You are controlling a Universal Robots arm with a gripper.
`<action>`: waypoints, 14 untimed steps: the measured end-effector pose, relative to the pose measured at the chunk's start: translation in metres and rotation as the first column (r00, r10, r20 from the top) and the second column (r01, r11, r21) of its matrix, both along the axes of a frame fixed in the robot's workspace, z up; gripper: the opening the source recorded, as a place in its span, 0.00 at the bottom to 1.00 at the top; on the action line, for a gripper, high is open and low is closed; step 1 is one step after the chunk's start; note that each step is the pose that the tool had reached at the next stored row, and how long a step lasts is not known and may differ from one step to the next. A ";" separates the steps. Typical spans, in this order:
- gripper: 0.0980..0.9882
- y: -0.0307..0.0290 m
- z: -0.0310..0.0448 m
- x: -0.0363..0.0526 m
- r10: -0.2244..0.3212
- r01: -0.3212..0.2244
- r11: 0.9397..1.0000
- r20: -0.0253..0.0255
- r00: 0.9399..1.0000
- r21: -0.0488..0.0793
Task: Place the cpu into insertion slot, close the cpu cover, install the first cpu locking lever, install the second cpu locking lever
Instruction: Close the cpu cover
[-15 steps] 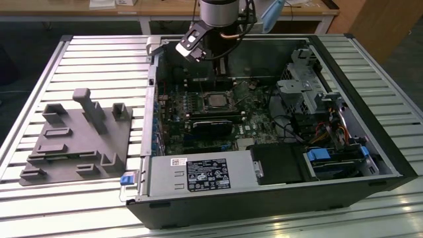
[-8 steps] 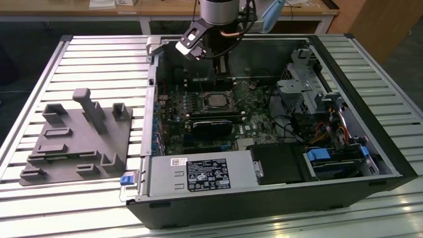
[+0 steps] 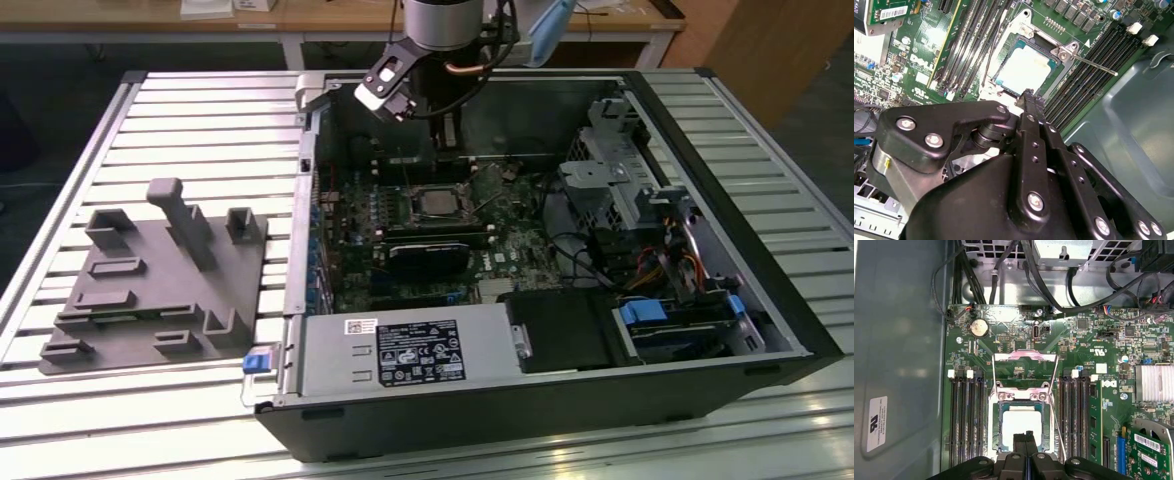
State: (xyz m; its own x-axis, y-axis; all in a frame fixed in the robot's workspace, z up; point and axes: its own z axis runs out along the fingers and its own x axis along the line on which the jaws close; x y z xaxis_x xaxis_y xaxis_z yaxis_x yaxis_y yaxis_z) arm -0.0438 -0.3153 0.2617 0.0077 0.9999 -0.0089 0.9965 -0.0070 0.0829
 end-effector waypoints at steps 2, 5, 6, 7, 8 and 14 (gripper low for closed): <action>0.01 0.0000 0.0001 0.0004 0.000 0.000 1.000 0.000 1.000 0.000; 0.01 0.0000 0.0001 0.0035 0.000 0.000 1.000 0.000 1.000 0.000; 0.01 0.0000 0.0000 0.0047 0.000 0.000 1.000 0.000 1.000 0.000; 0.01 0.0000 0.0000 0.0061 0.000 0.000 1.000 0.000 1.000 0.000; 0.01 0.0000 0.0000 0.0076 0.000 0.000 1.000 0.000 1.000 0.000; 0.01 0.0000 0.0000 0.0169 0.000 0.000 1.000 0.000 1.000 0.000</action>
